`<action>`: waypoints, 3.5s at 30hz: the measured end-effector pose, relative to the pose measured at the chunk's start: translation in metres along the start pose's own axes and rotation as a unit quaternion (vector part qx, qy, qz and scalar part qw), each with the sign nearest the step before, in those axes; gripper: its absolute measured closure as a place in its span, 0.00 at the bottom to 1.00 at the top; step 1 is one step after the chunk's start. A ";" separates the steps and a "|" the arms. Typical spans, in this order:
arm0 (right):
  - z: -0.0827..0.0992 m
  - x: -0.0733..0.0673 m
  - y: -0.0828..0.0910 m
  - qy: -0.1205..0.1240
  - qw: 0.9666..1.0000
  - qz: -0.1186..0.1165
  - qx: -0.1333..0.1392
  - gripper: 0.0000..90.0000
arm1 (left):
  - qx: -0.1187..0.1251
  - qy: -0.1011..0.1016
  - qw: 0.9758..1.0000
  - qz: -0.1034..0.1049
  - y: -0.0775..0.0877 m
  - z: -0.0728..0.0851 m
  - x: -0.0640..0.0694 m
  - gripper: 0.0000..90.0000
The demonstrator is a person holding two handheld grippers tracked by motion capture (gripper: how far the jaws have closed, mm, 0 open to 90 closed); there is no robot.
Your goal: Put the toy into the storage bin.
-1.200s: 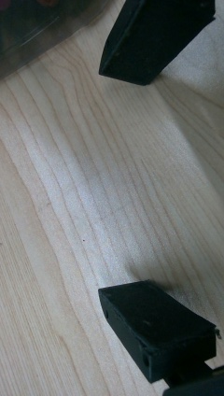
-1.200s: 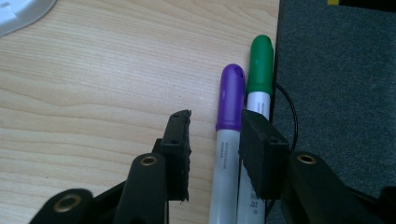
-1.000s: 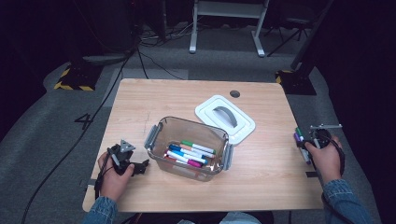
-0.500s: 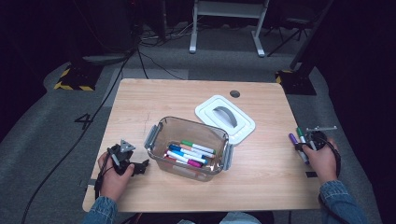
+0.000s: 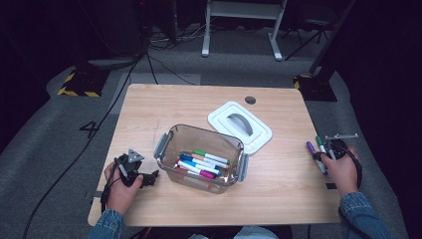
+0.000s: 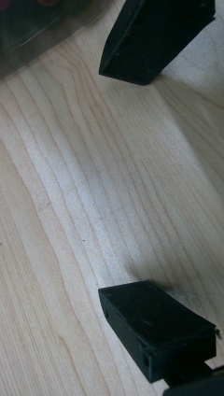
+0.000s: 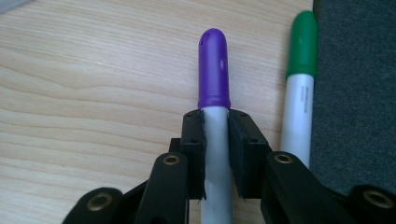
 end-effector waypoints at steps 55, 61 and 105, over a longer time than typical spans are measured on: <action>-0.104 -0.277 0.113 0.219 0.947 -0.218 0.082 0.86 | 0.001 0.004 1.000 -0.004 -0.005 -0.006 -0.002 0.00; -0.099 -0.315 0.113 0.253 0.934 -0.241 0.070 0.86 | 0.001 0.003 1.000 -0.004 -0.005 -0.006 -0.002 0.00; -0.040 -0.453 0.029 0.383 0.871 -0.303 -0.060 0.86 | 0.001 0.003 1.000 -0.004 -0.005 -0.006 -0.002 0.00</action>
Point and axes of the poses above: each handheld gripper's, and its own axes: y roughly backward along the jaws, z roughly out of its underside, x roughly to its right, the point moved 8 cm from there along -y, roughly forward along the jaws, and after that the axes turned 5 degrees about -y, right-handed, at the moved point
